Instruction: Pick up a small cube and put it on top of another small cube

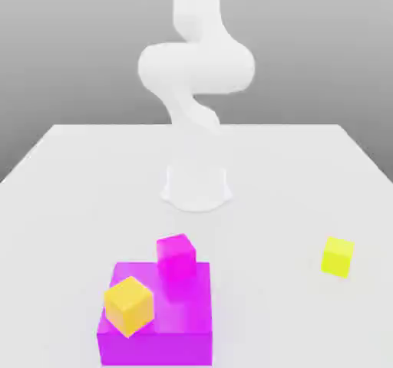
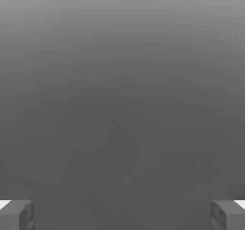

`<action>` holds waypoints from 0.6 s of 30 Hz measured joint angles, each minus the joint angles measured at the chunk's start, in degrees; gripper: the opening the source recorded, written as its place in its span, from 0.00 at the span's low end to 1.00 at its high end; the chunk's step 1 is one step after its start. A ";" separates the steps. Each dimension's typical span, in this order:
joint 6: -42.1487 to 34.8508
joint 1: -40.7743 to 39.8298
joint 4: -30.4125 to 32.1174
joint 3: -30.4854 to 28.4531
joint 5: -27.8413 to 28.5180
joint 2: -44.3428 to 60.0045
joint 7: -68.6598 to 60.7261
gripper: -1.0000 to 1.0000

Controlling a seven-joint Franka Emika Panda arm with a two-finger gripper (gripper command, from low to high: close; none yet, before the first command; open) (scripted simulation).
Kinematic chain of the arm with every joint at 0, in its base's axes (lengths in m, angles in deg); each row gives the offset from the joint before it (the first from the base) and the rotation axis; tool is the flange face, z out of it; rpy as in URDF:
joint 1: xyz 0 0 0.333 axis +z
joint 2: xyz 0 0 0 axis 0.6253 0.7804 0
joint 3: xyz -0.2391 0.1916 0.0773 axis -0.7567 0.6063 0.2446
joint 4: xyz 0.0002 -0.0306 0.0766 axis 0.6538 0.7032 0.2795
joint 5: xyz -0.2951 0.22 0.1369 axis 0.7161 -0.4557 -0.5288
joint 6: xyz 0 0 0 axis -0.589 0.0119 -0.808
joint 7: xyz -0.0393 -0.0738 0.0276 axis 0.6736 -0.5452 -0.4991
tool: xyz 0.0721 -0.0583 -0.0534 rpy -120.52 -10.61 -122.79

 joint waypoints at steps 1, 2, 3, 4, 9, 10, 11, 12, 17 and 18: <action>0.41 0.49 -0.43 0.54 0.10 2.25 -0.37 0.50; 0.80 0.96 -0.85 1.07 0.21 4.41 -0.71 0.50; 1.19 1.42 -1.25 1.59 0.34 6.53 -1.02 0.50; 1.57 1.86 -1.65 2.14 0.46 8.62 -1.33 0.50; 3.49 3.90 -3.63 5.07 1.37 18.97 -2.66 0.50; 3.87 4.30 -4.03 5.69 1.63 21.04 -2.86 0.50; 4.25 4.70 -4.42 6.31 1.92 23.11 -3.05 0.50; 4.63 5.13 -4.82 6.90 2.25 25.18 -3.21 0.50; 6.49 7.74 -6.81 9.87 4.39 35.62 -3.67 0.50; 6.86 8.41 -7.21 10.30 4.92 37.72 -3.70 0.50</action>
